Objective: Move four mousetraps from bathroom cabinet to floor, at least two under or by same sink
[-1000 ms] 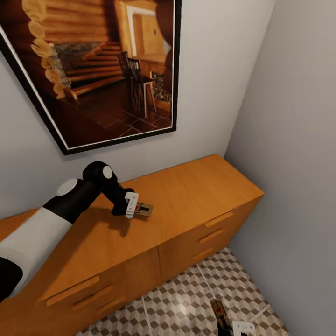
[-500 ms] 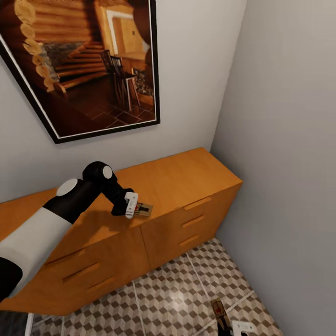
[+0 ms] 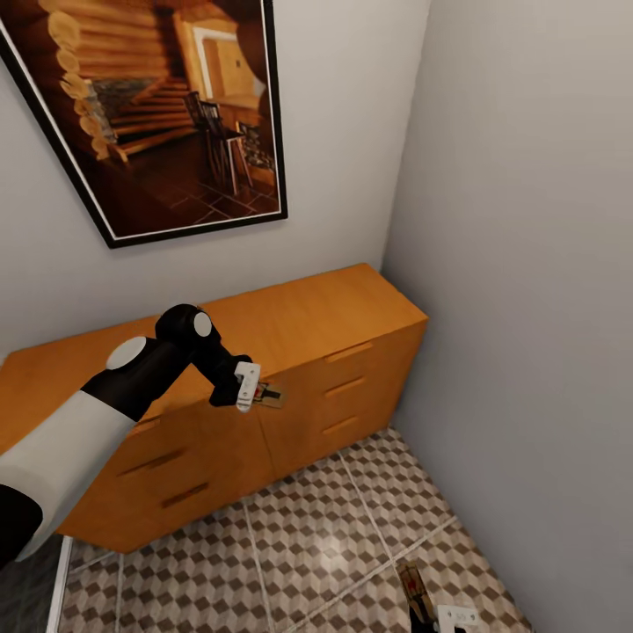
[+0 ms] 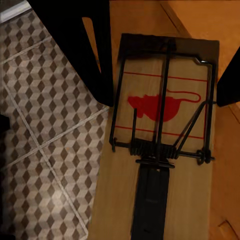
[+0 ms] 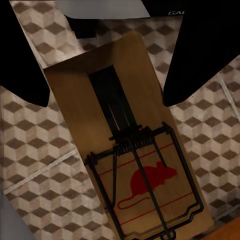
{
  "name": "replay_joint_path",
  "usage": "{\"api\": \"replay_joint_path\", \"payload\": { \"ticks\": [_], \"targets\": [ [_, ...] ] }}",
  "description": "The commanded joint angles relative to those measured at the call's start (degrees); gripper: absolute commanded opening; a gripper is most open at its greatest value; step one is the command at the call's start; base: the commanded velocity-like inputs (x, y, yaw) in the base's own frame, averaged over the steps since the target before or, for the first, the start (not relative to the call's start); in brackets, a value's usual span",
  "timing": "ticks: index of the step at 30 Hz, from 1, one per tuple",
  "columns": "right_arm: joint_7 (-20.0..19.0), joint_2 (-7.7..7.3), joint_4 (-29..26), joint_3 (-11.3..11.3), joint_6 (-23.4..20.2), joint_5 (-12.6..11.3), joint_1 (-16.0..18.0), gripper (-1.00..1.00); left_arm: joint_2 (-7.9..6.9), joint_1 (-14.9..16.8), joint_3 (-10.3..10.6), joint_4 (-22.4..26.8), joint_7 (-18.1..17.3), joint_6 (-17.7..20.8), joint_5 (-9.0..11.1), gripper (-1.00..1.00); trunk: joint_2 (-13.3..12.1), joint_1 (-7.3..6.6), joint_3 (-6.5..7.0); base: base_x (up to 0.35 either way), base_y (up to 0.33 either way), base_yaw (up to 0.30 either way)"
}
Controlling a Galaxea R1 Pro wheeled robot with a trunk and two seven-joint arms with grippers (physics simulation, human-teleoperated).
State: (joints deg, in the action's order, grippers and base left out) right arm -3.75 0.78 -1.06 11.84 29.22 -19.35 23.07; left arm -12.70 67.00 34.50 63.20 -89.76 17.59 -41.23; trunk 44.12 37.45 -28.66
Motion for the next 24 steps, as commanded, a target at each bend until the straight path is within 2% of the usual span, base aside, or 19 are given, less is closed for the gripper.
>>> {"api": "replay_joint_path", "payload": {
  "ticks": [1, 24],
  "targets": [
    [-0.38, 0.01, 0.10, 0.20, 0.23, -0.61, 0.05, -1.00, -0.04, 0.06, 0.13, 0.08, -0.24, 0.33, -0.20, -1.00, 0.06, -0.02, -0.06, -0.322, -0.077, 0.000],
    [-0.38, 0.01, 0.10, 0.20, 0.23, -0.61, 0.05, -1.00, -0.04, -0.11, 0.13, -0.74, -0.24, 0.25, -0.17, -1.00, 0.06, -0.02, -0.06, -0.324, -0.064, 0.000]
  ]
}}
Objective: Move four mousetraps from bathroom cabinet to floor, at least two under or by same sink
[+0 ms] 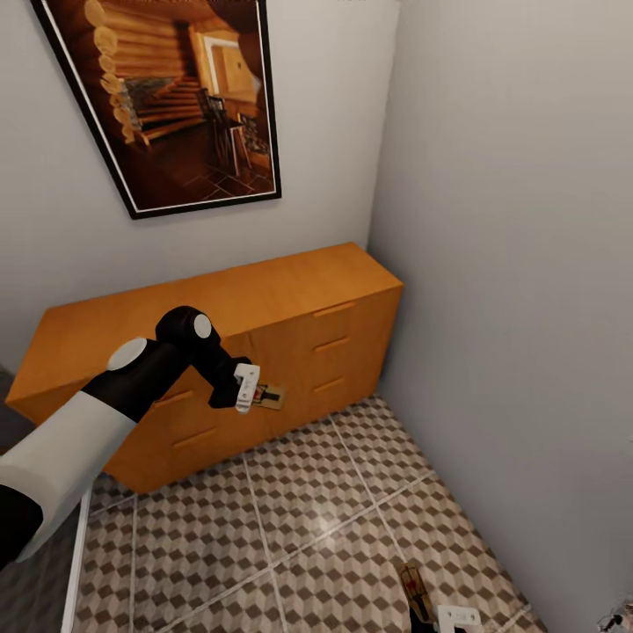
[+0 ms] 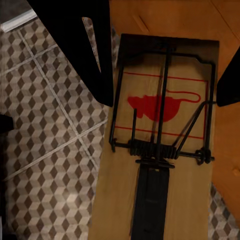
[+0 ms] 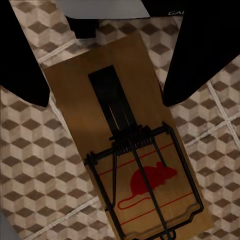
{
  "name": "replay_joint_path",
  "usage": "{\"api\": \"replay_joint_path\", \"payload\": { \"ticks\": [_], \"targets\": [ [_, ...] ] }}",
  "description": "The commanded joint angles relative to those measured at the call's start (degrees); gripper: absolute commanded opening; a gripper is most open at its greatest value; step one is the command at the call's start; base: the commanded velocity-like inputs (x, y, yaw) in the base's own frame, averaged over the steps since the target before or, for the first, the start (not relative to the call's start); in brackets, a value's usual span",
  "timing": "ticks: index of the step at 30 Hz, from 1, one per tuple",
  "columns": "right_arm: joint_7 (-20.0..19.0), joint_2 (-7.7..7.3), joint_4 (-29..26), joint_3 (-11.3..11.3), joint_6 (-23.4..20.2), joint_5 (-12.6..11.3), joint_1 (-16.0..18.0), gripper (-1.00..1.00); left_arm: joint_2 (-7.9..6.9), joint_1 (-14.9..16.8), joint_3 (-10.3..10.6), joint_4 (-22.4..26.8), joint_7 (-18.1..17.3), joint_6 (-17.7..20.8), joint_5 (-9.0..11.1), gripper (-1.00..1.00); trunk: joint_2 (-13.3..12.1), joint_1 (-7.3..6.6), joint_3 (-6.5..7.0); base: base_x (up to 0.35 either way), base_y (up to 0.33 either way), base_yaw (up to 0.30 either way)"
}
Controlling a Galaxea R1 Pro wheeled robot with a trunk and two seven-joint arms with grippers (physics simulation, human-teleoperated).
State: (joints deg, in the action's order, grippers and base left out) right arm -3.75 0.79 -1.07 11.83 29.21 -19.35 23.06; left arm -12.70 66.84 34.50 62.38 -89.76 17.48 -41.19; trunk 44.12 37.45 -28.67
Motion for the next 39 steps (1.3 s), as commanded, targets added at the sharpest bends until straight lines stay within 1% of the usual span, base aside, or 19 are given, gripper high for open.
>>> {"api": "replay_joint_path", "payload": {
  "ticks": [1, 7, 15, 18, 20, 21, 22, 24, 26, 28, 29, 30, 31, 32, 33, 36, 37, 38, 39],
  "targets": [
    [-0.38, 0.00, 0.10, 0.21, 0.23, -0.60, 0.05, -1.00, -0.05, 0.02, 0.13, 0.06, -0.24, 0.36, -0.20, -1.00, 0.06, -0.03, -0.06, -0.326, -0.008, 0.000],
    [-0.38, 0.01, 0.10, 0.21, 0.23, -0.60, 0.05, -1.00, -0.05, -0.04, 0.13, -0.37, -0.24, 0.36, -0.26, -1.00, 0.06, -0.03, -0.06, -0.248, -0.003, 0.000],
    [-0.38, 0.00, 0.10, 0.21, 0.23, -0.60, 0.05, -1.00, -0.05, -0.19, 0.23, -3.38, -0.24, 0.21, -0.22, -1.00, 0.06, -0.03, -0.06, -0.023, 0.000, 0.000],
    [-0.38, 0.00, 0.10, 0.21, 0.23, -0.60, 0.05, -1.00, -0.05, -1.28, 0.32, -5.26, -0.24, 0.14, -0.21, -1.00, 0.06, -0.03, -0.06, -0.001, 0.000, 0.000],
    [-0.38, 0.00, 0.10, 0.21, 0.23, -0.60, 0.05, -1.00, 0.00, -2.98, 0.38, -6.77, -0.24, 0.07, -0.16, -1.00, 0.06, -0.03, -0.06, 0.000, 0.000, 0.000],
    [-0.38, 0.01, 0.10, 0.21, 0.23, -0.60, 0.05, -1.00, 0.05, -4.00, 0.42, -7.58, 0.40, 0.05, -0.15, -1.00, 0.06, -0.03, -0.06, 0.000, 0.000, 0.000],
    [-0.38, 0.03, 0.10, 0.21, 0.23, -0.60, 0.05, -1.00, 0.08, -5.05, 0.44, -8.36, 2.12, 0.03, -0.10, -1.00, 0.06, -0.03, -0.06, 0.000, 0.000, 0.000],
    [-0.38, 0.05, 0.10, 0.21, 0.23, -0.60, 0.05, -1.00, 0.39, -8.08, 0.47, -10.85, 8.32, 0.01, -0.02, -1.00, 0.06, -0.03, -0.06, 0.000, 0.000, 0.000],
    [-0.38, 0.04, 0.10, 0.21, 0.23, -0.60, 0.05, -1.00, 1.46, -10.37, 0.48, -13.93, 13.05, 0.01, 0.32, -1.00, 0.06, -0.03, -0.06, 0.000, 0.000, 0.000],
    [-0.38, 0.05, 0.10, 0.21, 0.23, -0.60, 0.05, -1.00, 2.25, -11.47, 0.48, -17.16, 16.87, 0.01, 1.70, -1.00, 0.06, -0.03, -0.06, 0.000, 0.000, 0.000],
    [-0.38, 0.06, 0.10, 0.21, 0.23, -0.60, 0.05, -1.00, 2.42, -11.65, 0.48, -17.99, 17.93, 0.01, 2.30, -1.00, 0.06, -0.03, -0.06, 0.000, 0.000, 0.000],
    [-0.38, 0.07, 0.10, 0.21, 0.23, -0.60, 0.05, -1.00, 2.75, -11.90, 0.48, -19.79, 20.23, 0.01, 3.89, -1.00, 0.06, -0.03, -0.06, 0.000, 0.000, 0.000],
    [-0.38, 0.04, 0.10, 0.21, 0.25, -0.60, 0.05, -1.00, 3.06, -12.06, 0.48, -21.86, 22.84, 0.01, 6.04, -1.00, 0.06, -0.03, -0.06, 0.000, 0.000, 0.000],
    [-0.38, 0.03, 0.10, 0.21, 0.28, -0.60, 0.05, -1.00, 3.32, -12.20, 0.48, -24.18, 25.81, 0.01, 8.75, -1.00, 0.06, -0.03, -0.06, 0.000, 0.000, 0.000],
    [-0.38, 0.02, 0.10, 0.21, 0.29, -0.60, 0.05, -1.00, 3.45, -12.23, 0.48, -25.40, 27.42, -0.01, 10.29, -1.00, 0.06, -0.03, -0.06, 0.000, 0.000, 0.000],
    [-0.38, 0.01, 0.10, 0.21, 0.31, -0.60, 0.05, -1.00, 4.04, -12.40, 0.48, -33.44, 38.07, -0.22, 20.89, -1.00, 0.06, -0.03, -0.06, 0.000, 0.000, 0.000],
    [-0.38, 0.00, 0.10, 0.19, 0.32, -0.59, 0.05, -1.00, 4.14, -12.46, 0.48, -36.49, 42.10, -0.94, 24.79, -1.00, 0.06, -0.03, -0.06, 0.000, 0.000, 0.000],
    [-0.38, -0.05, 0.10, 0.16, 0.32, -0.56, 0.05, -1.00, 4.21, -12.58, 0.48, -39.65, 46.30, -2.69, 28.81, -1.00, 0.06, -0.03, -0.06, 0.000, 0.000, 0.000],
    [-0.38, -0.09, 0.10, 0.15, 0.32, -0.55, 0.05, -1.00, 4.24, -12.68, 0.48, -41.28, 48.42, -4.06, 30.84, -1.00, 0.06, -0.03, -0.06, 0.000, 0.000, 0.000]
  ]
}}
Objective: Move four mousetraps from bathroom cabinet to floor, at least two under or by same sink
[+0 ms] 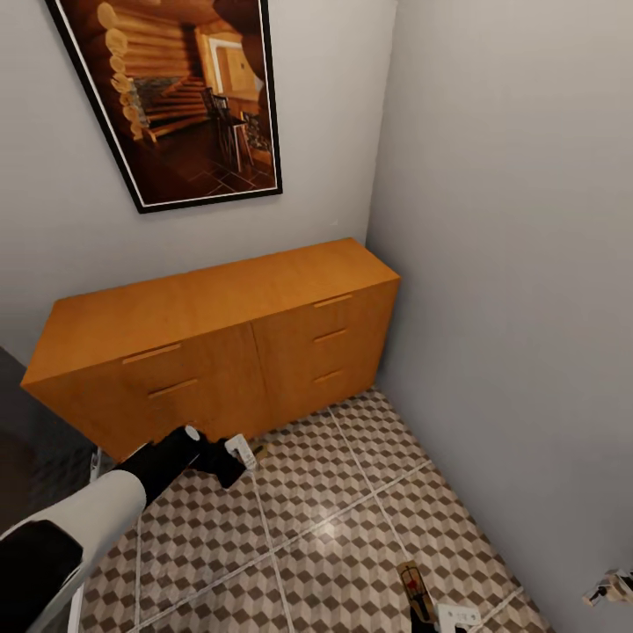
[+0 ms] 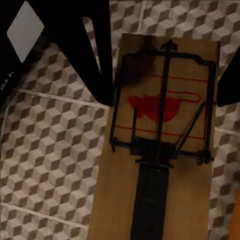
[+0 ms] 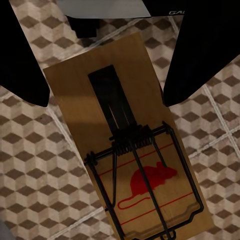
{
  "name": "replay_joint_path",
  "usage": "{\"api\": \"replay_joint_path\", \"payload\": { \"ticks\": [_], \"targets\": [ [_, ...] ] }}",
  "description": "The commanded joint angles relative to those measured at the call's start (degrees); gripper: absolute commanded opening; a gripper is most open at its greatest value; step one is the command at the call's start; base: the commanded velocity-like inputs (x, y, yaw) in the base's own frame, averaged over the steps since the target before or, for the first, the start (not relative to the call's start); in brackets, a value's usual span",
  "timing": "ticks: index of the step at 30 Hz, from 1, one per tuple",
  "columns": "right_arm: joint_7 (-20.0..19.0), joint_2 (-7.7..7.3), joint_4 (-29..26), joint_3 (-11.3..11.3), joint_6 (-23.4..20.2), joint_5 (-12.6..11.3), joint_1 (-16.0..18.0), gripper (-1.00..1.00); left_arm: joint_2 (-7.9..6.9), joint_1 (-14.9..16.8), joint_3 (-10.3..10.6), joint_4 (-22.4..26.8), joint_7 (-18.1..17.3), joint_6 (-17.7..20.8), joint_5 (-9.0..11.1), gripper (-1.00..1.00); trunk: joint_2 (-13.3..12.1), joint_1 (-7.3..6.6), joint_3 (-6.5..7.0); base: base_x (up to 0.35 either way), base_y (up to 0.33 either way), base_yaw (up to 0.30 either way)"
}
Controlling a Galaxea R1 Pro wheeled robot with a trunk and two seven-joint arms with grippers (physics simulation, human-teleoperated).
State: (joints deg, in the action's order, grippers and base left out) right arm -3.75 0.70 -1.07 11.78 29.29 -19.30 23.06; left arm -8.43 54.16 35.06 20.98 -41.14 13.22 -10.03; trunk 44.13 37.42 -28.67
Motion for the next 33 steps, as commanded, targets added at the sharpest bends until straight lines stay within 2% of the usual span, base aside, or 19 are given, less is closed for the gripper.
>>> {"api": "replay_joint_path", "payload": {
  "ticks": [1, 2, 3, 4, 5, 8, 11, 14, 16, 18, 21, 23, 27, 29, 30, 31, 32, 33],
  "targets": [
    [-0.38, -0.09, 0.10, 0.19, 0.27, -0.59, 0.05, -1.00, 0.08, -0.28, -0.08, -3.27, 3.82, -3.19, 3.68, -1.00, 0.05, 0.01, -0.06, 0.000, 0.000, 0.000],
    [-0.38, -0.15, 0.10, 0.19, 0.29, -0.58, 0.05, -1.00, 0.26, -0.65, -0.08, -7.04, 7.33, -6.85, 7.41, -1.00, 0.05, 0.01, -0.06, 0.000, 0.000, 0.000],
    [-0.38, -0.17, 0.10, 0.18, 0.30, -0.58, 0.05, -1.00, 0.38, -0.86, -0.08, -9.12, 8.87, -8.61, 9.13, -1.00, 0.05, 0.01, -0.06, 0.000, 0.000, 0.000],
    [-0.36, -0.21, 0.10, 0.18, 0.35, -0.57, 0.05, -1.00, 1.11, -1.51, -0.10, -15.82, 12.51, -13.40, 13.46, -1.00, 0.05, 0.01, -0.06, 0.000, 0.000, 0.000],
    [-0.32, -0.23, 0.10, 0.17, 0.38, -0.57, 0.05, -1.00, 1.61, -1.88, -0.12, -19.48, 14.20, -15.96, 15.75, -1.00, 0.05, 0.01, -0.06, 0.000, 0.000, 0.000],
    [-0.24, -0.25, 0.10, 0.17, 0.45, -0.55, 0.05, -1.00, 2.16, -3.42, -0.20, -23.41, 16.72, -20.60, 19.29, -1.00, 0.05, 0.01, -0.06, 0.000, 0.000, 0.000],
    [-0.16, -0.25, 0.10, 0.20, 0.52, -0.49, 0.05, -1.00, 2.38, -6.48, -0.24, -24.93, 18.16, -24.26, 20.70, -1.00, 0.05, 0.01, -0.06, 0.000, 0.000, 0.000],
    [-0.13, -0.26, 0.03, 0.25, 0.59, -0.43, 0.05, -1.00, 2.49, -10.08, -0.28, -25.35, 18.94, -26.52, 21.13, -1.00, 0.05, 0.01, -0.06, 0.000, 0.000, 0.000],
    [-0.12, -0.26, -0.03, 0.30, 0.64, -0.37, 0.05, -1.00, 2.44, -12.17, -0.32, -25.42, 20.83, -28.29, 21.27, -1.00, 0.05, 0.01, -0.06, 0.000, 0.000, 0.000],
    [-0.12, -0.24, -0.10, 0.35, 0.66, -0.35, 0.05, -1.00, 2.41, -13.97, -0.33, -25.44, 24.30, -31.32, 21.47, -1.00, 0.05, 0.01, -0.06, 0.000, 0.000, 0.000],
    [-0.12, -0.23, -0.44, 0.41, 0.67, -0.28, 0.05, -1.00, 2.41, -17.63, -0.34, -25.46, 34.17, -38.81, 21.66, -1.00, 0.05, 0.01, -0.06, 0.000, 0.000, 0.000],
    [-0.07, -0.27, -0.69, 0.42, 0.68, -0.22, 0.05, -1.00, 2.45, -19.36, -0.34, -25.46, 38.52, -41.38, 21.71, -1.00, 0.05, 0.01, -0.06, 0.000, 0.000, 0.000],
    [0.73, -0.47, -1.14, 0.43, 0.79, -0.20, 0.05, -1.00, 2.47, -22.11, -0.41, -25.47, 43.38, -44.49, 22.45, -1.00, 0.05, 0.01, -0.06, 0.000, 0.000, 0.000],
    [1.57, -0.55, -1.41, 0.43, 1.32, -0.21, 0.05, -1.00, 2.51, -23.22, -0.46, -25.47, 44.30, -45.88, 24.64, -1.00, 0.05, 0.01, -0.06, 0.000, 0.000, 0.000],
    [2.59, -0.58, -1.79, 0.47, 2.26, -0.18, 0.05, -1.00, 2.59, -24.13, -0.48, -25.47, 44.82, -47.31, 28.82, -1.00, 0.05, 0.01, -0.06, 0.000, 0.000, 0.000],
    [2.93, -0.58, -1.92, 0.49, 2.58, -0.17, 0.05, -1.00, 2.63, -24.36, -0.49, -25.47, 44.95, -47.75, 30.56, -1.00, 0.05, 0.01, -0.06, 0.000, 0.000, 0.000],
    [3.61, -0.59, -2.18, 0.54, 3.07, -0.15, 0.05, -1.00, 2.74, -24.71, -0.47, -25.47, 45.12, -48.51, 34.20, -1.00, 0.05, 0.01, -0.06, 0.000, 0.000, 0.000],
    [3.93, -0.60, -2.28, 0.55, 3.24, -0.15, 0.05, -1.00, 2.84, -24.85, -0.46, -25.47, 45.22, -48.82, 35.97, -1.00, 0.05, 0.01, -0.06, 0.000, 0.000, 0.000]
  ]
}}
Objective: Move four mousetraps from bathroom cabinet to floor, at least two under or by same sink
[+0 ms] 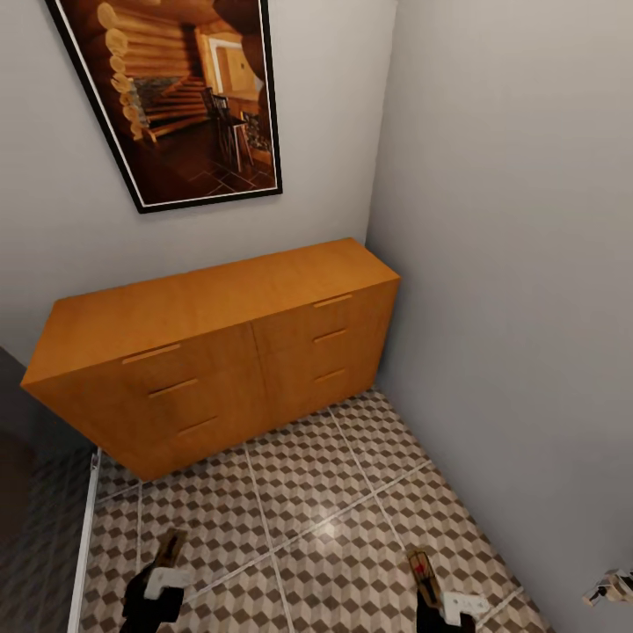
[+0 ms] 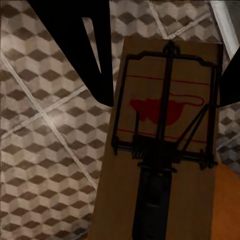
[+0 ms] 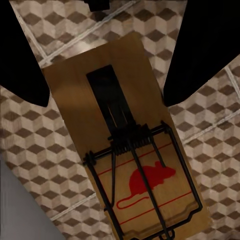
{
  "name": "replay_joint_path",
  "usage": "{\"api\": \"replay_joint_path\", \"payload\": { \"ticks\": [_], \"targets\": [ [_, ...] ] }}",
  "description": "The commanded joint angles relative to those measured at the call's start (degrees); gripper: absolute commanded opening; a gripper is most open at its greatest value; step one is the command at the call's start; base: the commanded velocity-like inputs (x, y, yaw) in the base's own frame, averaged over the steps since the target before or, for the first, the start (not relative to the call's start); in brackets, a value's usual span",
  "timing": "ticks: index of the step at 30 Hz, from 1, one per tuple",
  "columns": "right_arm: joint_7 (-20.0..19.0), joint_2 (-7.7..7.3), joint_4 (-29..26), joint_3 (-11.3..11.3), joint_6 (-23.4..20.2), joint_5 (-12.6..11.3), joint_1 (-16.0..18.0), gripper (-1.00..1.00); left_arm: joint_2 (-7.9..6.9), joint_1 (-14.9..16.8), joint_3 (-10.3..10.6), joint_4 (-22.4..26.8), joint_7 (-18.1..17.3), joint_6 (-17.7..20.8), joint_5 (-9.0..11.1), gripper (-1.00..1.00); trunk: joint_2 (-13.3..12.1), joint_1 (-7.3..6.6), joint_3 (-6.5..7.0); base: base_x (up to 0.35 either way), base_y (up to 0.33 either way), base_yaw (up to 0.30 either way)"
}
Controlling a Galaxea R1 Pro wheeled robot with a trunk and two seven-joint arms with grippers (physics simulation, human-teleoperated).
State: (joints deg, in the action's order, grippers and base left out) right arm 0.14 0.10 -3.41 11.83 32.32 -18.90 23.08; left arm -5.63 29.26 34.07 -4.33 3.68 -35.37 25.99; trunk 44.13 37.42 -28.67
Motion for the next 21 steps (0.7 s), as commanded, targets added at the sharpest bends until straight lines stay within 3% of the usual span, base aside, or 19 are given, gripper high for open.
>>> {"api": "replay_joint_path", "payload": {
  "ticks": [1, 2, 4, 6, 10, 21],
  "targets": [
    [0.67, 0.00, -0.10, 0.52, 0.46, -0.54, 0.04, -1.00, 0.41, -0.25, 0.54, -0.15, 0.81, -0.72, 3.21, -1.00, 0.05, 0.01, -0.05, 0.000, 0.000, 0.000],
    [1.24, -0.04, -0.26, 0.54, 0.62, -0.54, 0.04, -1.00, 0.79, -0.56, 0.54, -0.15, 1.63, -1.15, 5.87, -1.00, 0.05, 0.01, -0.05, 0.000, 0.000, 0.000],
    [1.97, -0.13, -1.17, 0.55, 0.73, -0.39, 0.04, -1.00, 1.28, -1.27, 0.52, -0.15, 4.67, -2.79, 9.00, -1.00, 0.05, 0.01, -0.05, 0.000, 0.000, 0.000],
    [2.27, -0.26, -2.03, 0.59, 0.65, 0.13, 0.04, -1.00, 1.66, -2.03, 0.54, -0.16, 7.79, -5.39, 10.06, -1.00, 0.05, 0.01, -0.05, 0.000, 0.000, 0.000],
    [2.51, -0.97, -2.87, 0.59, 0.57, 2.67, 0.04, -1.00, 2.73, -4.28, 0.55, -0.22, 12.88, -10.55, 10.95, -1.00, 0.05, 0.01, -0.05, 0.000, 0.000, 0.000],
    [2.49, -2.06, -2.78, 0.65, 1.05, 4.28, 0.04, -1.00, 3.25, -5.34, 0.52, -0.15, 14.40, -11.99, 11.25, -1.00, 0.05, 0.01, -0.05, 0.000, 0.000, 0.000]
  ]
}}
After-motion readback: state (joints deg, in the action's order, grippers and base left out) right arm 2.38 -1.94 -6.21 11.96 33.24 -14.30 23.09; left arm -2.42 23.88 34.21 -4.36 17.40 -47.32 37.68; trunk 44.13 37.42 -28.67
